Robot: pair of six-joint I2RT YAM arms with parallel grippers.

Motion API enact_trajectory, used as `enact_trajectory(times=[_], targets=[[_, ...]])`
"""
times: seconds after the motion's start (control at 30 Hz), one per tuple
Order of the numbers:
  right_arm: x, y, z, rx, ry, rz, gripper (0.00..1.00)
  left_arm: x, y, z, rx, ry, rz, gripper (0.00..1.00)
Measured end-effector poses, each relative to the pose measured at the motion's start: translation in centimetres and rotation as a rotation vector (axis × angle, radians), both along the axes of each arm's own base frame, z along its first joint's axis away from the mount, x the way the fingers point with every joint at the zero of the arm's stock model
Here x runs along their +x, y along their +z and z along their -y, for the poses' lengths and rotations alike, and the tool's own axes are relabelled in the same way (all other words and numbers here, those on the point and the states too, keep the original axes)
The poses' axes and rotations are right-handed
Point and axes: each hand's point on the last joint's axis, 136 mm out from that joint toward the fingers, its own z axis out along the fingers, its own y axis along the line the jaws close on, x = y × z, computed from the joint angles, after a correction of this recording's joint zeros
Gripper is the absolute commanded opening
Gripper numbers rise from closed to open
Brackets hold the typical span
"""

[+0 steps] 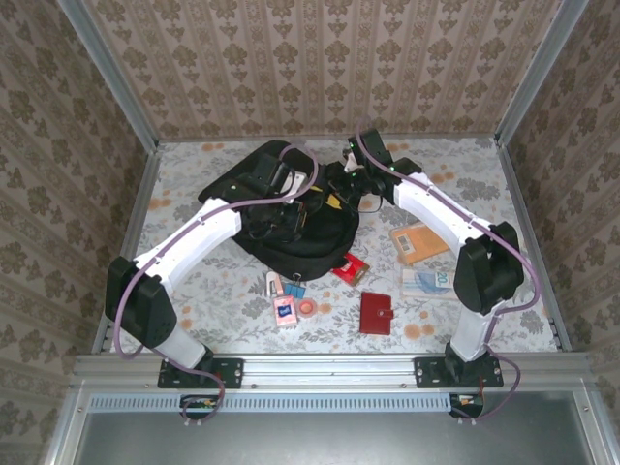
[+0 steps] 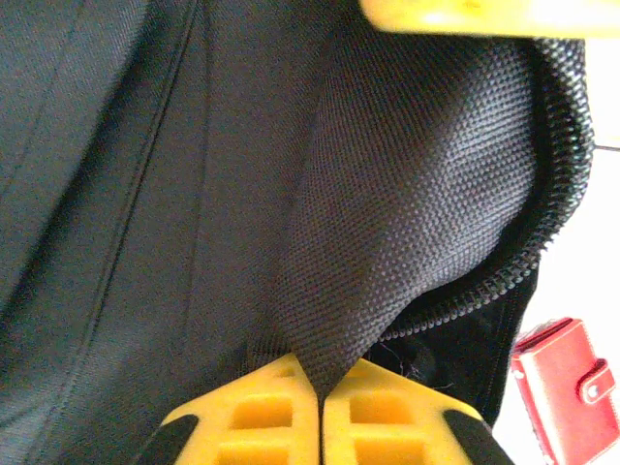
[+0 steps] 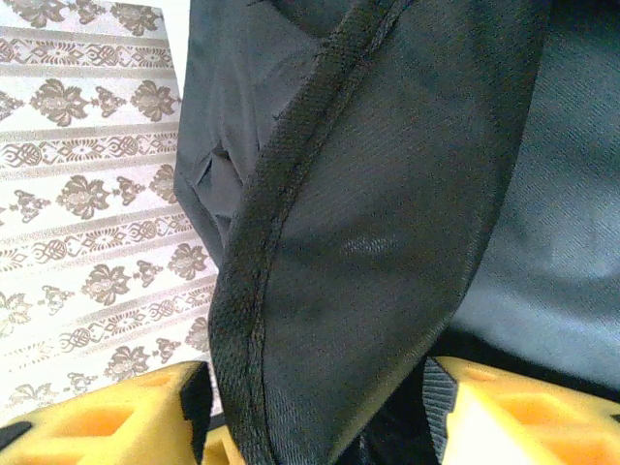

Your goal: Pack books, pencil case, and school supplies into a backpack

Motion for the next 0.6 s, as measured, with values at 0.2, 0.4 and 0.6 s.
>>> enact_trajectory(times=[0.2, 0.4, 0.6], targets=[[0.0, -0.2, -0.4, 0.019, 0.015, -0.001, 0.46, -0.1, 0.2, 0.4, -0.026, 0.003, -0.008, 0.61], [-0.3, -1.1, -0.3, 0.016, 0.016, -0.013, 0.39, -0.2, 1.4, 0.1, -0.045, 0.008, 0.014, 0.74], [-0.2, -1.1, -0.4, 0.031, 0.003, -0.027, 0.16, 0.3, 2.6, 0.5, -0.051, 0.008, 0.023, 0.75]])
